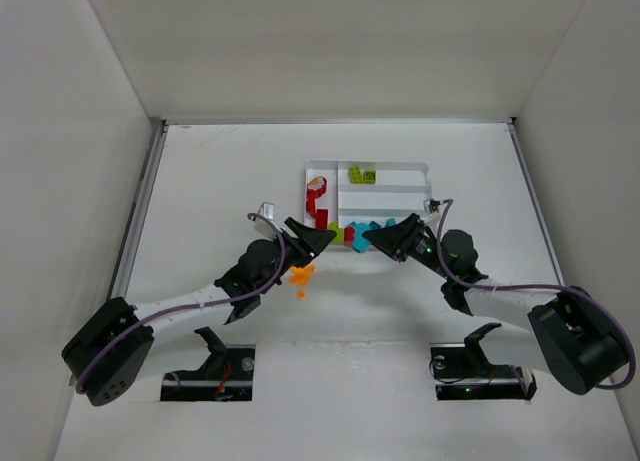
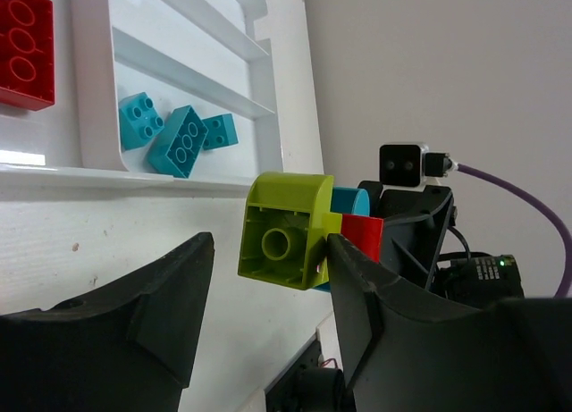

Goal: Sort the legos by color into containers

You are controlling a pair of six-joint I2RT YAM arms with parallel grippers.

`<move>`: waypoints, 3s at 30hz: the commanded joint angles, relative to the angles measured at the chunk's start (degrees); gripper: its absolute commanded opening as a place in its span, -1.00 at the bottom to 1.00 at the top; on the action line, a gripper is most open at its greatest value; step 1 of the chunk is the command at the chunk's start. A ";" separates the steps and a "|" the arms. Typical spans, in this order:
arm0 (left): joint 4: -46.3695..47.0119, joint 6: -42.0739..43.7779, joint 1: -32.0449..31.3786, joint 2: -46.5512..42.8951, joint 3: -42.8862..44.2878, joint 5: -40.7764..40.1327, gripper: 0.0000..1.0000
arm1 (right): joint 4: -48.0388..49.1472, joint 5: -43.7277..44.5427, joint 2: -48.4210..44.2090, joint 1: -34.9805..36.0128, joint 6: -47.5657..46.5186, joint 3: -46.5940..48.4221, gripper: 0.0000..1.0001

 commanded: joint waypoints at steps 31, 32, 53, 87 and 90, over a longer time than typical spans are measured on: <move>16.89 -4.92 -1.64 1.25 1.25 -1.45 -0.19 | 5.77 -2.85 -3.62 -0.74 8.49 2.48 -0.37; 16.98 -5.01 -1.73 1.25 1.34 -1.19 -0.16 | 5.77 -2.85 -3.80 -0.74 8.75 2.48 -0.37; 16.37 -6.86 -1.55 -1.57 0.46 -0.40 -0.50 | 4.36 -2.32 -5.56 -2.15 9.37 2.83 -0.37; 1.01 7.02 1.79 5.71 10.02 -0.74 -0.76 | -9.94 -3.04 -15.04 -12.34 -0.11 1.24 -0.38; -4.27 11.24 2.23 11.33 16.96 -1.54 -0.75 | -16.97 0.04 -17.68 -13.13 -4.77 2.65 -0.38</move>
